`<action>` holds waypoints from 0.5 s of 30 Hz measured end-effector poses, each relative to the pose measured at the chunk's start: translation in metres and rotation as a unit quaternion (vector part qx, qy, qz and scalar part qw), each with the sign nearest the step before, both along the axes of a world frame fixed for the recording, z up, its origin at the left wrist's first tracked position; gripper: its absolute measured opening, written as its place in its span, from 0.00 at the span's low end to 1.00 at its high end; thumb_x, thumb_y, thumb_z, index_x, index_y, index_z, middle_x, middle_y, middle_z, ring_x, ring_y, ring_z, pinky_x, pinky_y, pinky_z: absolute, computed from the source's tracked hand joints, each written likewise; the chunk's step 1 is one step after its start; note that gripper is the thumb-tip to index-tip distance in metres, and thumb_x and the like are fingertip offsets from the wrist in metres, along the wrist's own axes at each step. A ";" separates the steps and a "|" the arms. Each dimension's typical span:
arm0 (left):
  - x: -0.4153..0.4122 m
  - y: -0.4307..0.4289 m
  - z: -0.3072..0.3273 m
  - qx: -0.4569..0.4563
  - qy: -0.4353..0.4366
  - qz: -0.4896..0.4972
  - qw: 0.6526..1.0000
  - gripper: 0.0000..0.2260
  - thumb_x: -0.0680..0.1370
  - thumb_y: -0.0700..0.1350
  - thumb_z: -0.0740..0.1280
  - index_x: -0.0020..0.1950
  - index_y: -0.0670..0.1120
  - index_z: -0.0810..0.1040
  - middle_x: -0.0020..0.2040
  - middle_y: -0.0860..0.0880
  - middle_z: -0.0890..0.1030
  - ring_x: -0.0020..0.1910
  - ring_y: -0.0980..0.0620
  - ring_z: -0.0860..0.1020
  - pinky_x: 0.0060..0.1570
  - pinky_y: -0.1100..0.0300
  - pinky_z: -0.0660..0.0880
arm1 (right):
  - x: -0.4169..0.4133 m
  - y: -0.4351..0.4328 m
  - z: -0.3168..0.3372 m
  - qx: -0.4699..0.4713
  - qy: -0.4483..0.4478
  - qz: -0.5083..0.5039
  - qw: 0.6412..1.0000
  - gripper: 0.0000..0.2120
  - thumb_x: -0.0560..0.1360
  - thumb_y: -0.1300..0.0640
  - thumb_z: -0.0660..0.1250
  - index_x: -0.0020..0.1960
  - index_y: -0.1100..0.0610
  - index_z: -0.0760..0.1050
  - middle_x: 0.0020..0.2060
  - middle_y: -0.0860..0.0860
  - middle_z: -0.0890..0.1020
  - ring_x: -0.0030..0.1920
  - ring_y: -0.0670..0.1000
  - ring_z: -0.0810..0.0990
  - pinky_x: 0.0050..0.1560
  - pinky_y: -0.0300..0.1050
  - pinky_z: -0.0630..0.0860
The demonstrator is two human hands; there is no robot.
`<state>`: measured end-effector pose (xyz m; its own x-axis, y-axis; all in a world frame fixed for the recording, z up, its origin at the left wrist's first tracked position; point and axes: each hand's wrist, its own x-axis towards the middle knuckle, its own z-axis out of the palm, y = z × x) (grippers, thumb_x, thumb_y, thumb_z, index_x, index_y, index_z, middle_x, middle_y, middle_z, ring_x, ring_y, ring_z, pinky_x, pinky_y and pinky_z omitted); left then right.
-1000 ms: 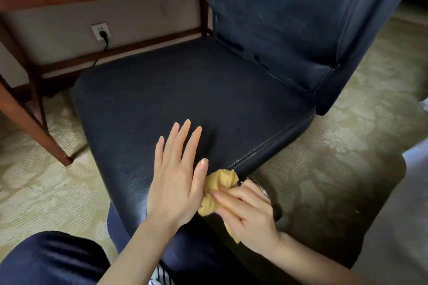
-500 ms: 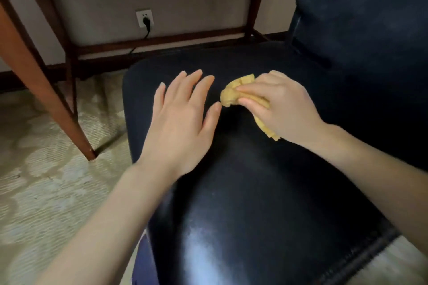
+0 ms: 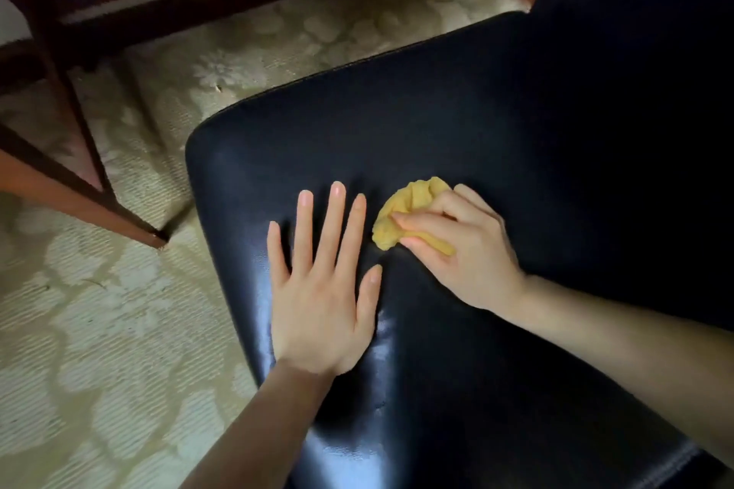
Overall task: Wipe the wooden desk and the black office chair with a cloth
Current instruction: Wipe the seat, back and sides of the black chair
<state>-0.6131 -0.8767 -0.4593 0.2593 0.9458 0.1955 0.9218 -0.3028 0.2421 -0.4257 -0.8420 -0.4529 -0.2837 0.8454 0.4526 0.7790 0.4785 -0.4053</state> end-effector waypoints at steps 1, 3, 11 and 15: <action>0.001 0.001 -0.001 -0.009 0.006 -0.004 1.000 0.26 0.81 0.55 0.45 0.78 0.47 0.50 0.78 0.48 0.50 0.77 0.44 0.48 0.72 0.42 0.46 | 0.001 -0.001 -0.002 0.007 0.000 -0.004 1.000 0.08 0.72 0.56 0.72 0.50 0.56 0.84 0.35 0.52 0.79 0.37 0.54 0.72 0.34 0.49 0.76; 0.001 0.005 0.000 -0.033 0.028 -0.013 0.999 0.26 0.80 0.54 0.46 0.77 0.47 0.50 0.77 0.47 0.49 0.76 0.45 0.48 0.72 0.41 0.47 | 0.000 -0.001 -0.003 0.014 0.000 -0.019 1.000 0.07 0.72 0.58 0.73 0.50 0.56 0.84 0.35 0.52 0.80 0.36 0.55 0.74 0.34 0.50 0.77; -0.004 0.026 0.009 -0.070 0.083 -0.039 0.993 0.28 0.79 0.53 0.49 0.78 0.47 0.47 0.78 0.44 0.51 0.76 0.43 0.50 0.72 0.41 0.45 | -0.003 0.006 0.003 0.026 -0.023 -0.045 0.998 0.08 0.74 0.58 0.71 0.52 0.57 0.84 0.37 0.53 0.81 0.37 0.57 0.75 0.35 0.49 0.77; -0.008 0.027 0.020 -0.099 0.172 -0.045 0.979 0.28 0.80 0.55 0.44 0.77 0.46 0.42 0.78 0.44 0.48 0.77 0.44 0.49 0.72 0.42 0.43 | -0.012 0.003 0.012 -0.031 -0.045 -0.066 0.996 0.09 0.71 0.58 0.73 0.51 0.56 0.84 0.38 0.53 0.83 0.38 0.59 0.77 0.36 0.49 0.79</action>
<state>-0.6212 -0.8494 -0.4388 0.3618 0.9266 -0.1025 0.9308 -0.3651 -0.0151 -0.4381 -0.8393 -0.4413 -0.2058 0.9036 0.3756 0.8679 0.3459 -0.3565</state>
